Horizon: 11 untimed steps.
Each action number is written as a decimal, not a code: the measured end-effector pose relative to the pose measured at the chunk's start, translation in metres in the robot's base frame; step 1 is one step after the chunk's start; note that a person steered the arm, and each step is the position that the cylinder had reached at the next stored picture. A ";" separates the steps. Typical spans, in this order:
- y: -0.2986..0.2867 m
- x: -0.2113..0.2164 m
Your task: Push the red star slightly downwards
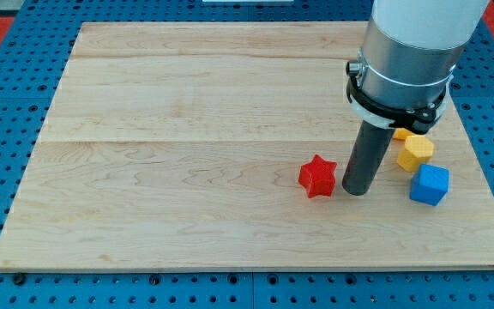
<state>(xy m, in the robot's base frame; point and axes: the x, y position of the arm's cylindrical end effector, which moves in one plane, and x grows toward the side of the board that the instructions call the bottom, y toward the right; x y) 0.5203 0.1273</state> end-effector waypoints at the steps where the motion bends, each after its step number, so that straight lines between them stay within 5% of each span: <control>1: -0.001 0.000; 7: 0.015 0.000; 10: 0.013 -0.034; 11: -0.072 -0.035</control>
